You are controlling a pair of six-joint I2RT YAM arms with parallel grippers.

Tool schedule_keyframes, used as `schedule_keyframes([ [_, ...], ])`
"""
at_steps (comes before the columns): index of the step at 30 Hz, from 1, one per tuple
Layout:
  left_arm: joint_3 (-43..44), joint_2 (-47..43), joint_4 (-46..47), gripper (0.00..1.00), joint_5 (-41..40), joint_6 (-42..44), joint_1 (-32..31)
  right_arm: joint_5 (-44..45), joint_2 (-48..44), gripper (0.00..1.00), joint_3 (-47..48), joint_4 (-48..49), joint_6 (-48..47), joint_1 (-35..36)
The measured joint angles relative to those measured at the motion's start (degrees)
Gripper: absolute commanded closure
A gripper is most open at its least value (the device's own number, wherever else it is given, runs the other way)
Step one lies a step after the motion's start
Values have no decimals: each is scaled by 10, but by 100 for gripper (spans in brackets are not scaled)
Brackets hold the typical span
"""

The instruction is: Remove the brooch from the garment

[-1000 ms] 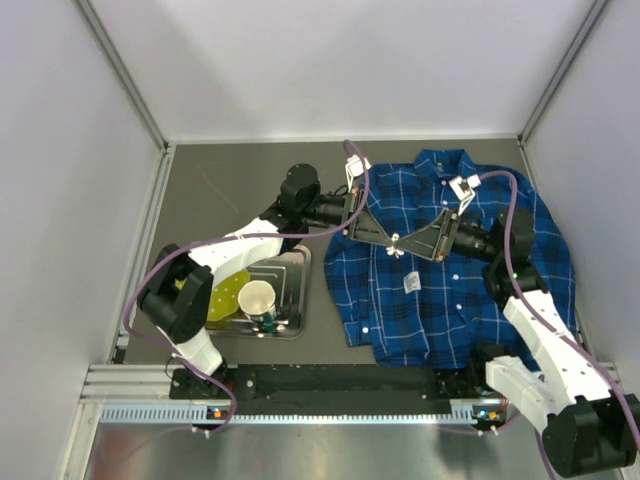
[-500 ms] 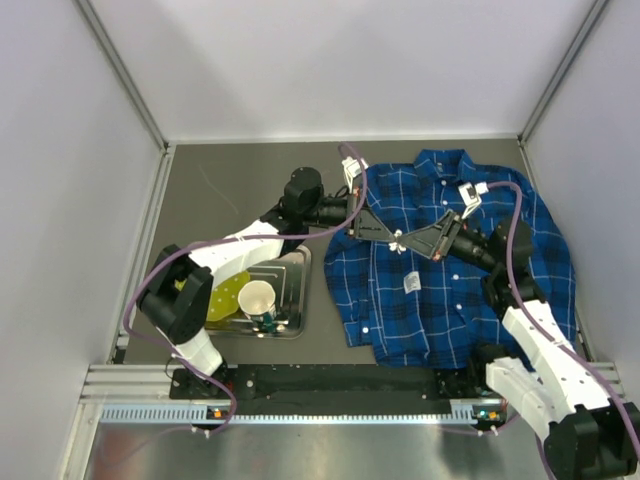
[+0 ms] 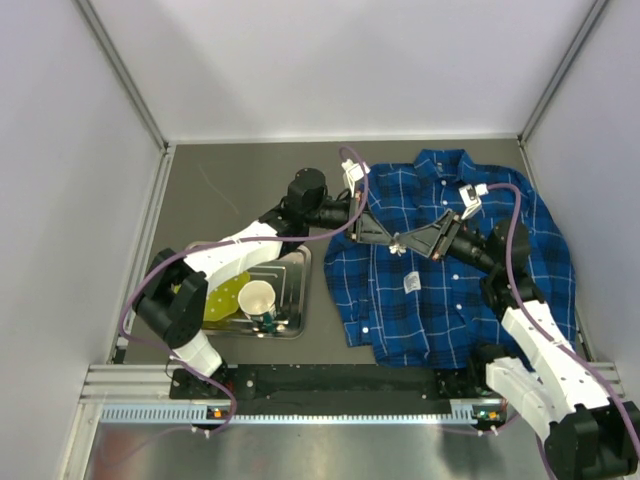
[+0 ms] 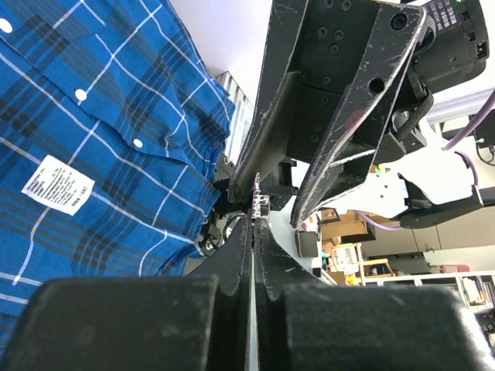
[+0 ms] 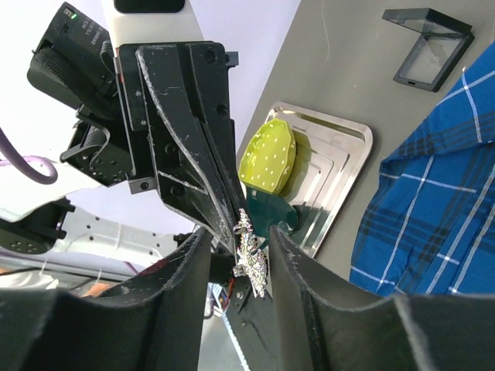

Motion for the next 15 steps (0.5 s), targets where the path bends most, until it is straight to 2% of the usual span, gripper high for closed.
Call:
schedule_keyframes([
  [8,0,-1,-24,100,0,14,0,5,-5,46,2,-30,-10,-11],
  [15,0,-9,-30,100,1,12,8,10,-21,43,38,-111,-85,-24],
])
